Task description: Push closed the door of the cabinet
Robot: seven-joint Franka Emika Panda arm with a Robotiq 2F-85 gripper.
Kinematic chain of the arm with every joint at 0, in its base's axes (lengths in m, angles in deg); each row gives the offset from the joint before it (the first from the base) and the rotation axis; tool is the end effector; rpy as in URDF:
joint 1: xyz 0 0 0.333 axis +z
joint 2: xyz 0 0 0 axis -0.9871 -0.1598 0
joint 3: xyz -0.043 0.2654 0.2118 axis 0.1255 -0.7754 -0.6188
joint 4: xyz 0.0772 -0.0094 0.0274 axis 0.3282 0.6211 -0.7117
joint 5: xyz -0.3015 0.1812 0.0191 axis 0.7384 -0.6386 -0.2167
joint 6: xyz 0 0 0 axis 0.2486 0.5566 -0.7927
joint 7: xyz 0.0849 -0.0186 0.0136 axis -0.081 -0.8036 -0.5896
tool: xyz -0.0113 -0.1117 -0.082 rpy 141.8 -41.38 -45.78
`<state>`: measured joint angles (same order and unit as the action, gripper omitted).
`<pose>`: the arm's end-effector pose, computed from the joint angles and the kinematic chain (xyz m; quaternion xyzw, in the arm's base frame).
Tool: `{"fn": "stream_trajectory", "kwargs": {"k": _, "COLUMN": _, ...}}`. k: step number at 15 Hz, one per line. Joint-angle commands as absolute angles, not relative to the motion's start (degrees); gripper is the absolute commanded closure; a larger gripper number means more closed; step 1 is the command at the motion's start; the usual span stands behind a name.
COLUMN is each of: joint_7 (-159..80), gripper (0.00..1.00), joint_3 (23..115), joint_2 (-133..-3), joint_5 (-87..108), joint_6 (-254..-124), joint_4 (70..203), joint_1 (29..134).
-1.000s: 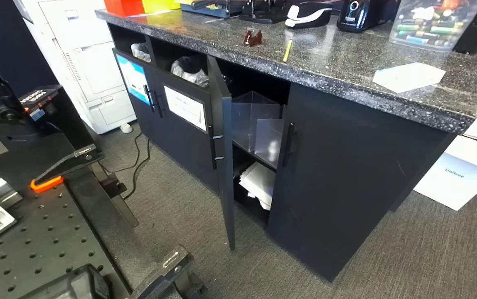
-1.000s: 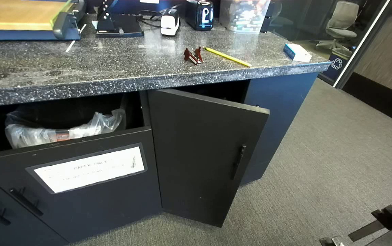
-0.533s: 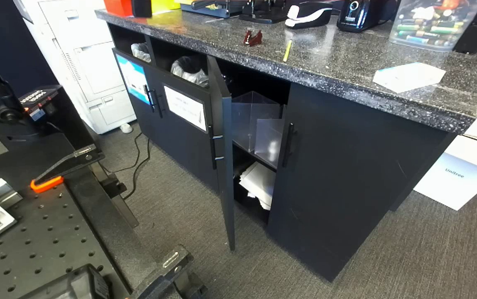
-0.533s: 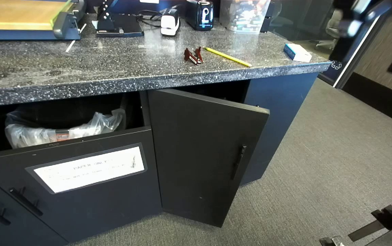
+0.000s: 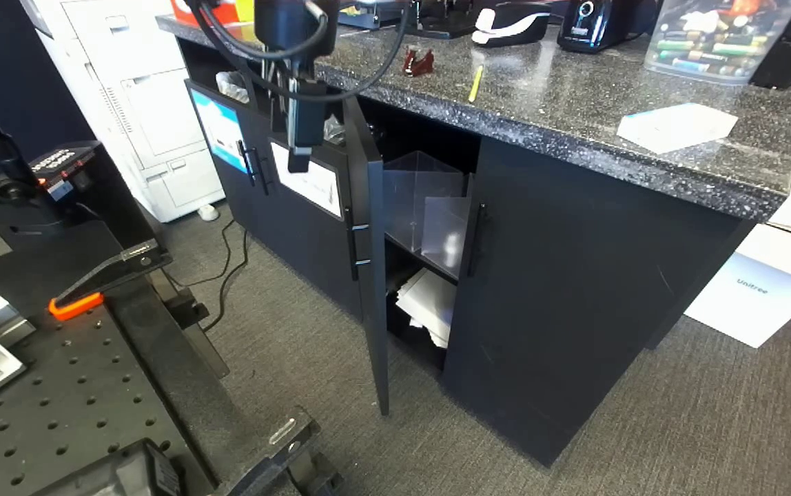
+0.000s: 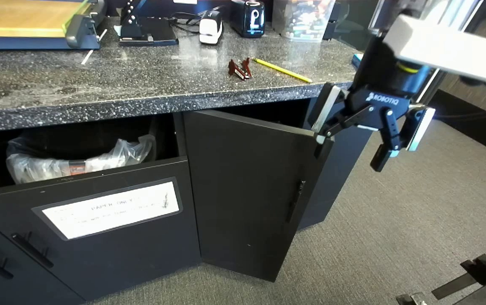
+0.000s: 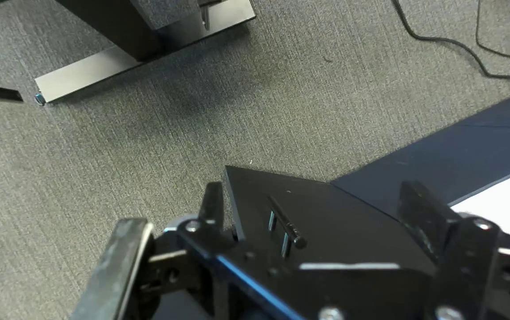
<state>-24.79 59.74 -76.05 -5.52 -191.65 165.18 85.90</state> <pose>0.5345 0.1037 0.2258 -0.9792 0.1666 0.0944 0.0678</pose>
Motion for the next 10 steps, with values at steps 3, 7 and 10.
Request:
{"fn": "stream_trajectory", "kwargs": {"k": 3, "joint_7": -19.28, "gripper": 0.00, "joint_3": 62.75, "joint_2": -85.56, "joint_5": -3.65, "joint_6": -197.70, "joint_4": 157.57, "joint_1": 89.78}}
{"fn": "stream_trajectory", "kwargs": {"k": 7, "joint_7": -14.90, "gripper": 0.00, "joint_3": 67.53, "joint_2": -89.16, "joint_5": 0.45, "joint_6": -202.87, "joint_4": 154.33, "joint_1": 93.22}}
{"fn": "stream_trajectory", "kwargs": {"k": 10, "joint_7": -11.87, "gripper": 0.00, "joint_3": 70.87, "joint_2": -91.37, "joint_5": 3.38, "joint_6": -204.27, "joint_4": 151.80, "joint_1": 95.28}}
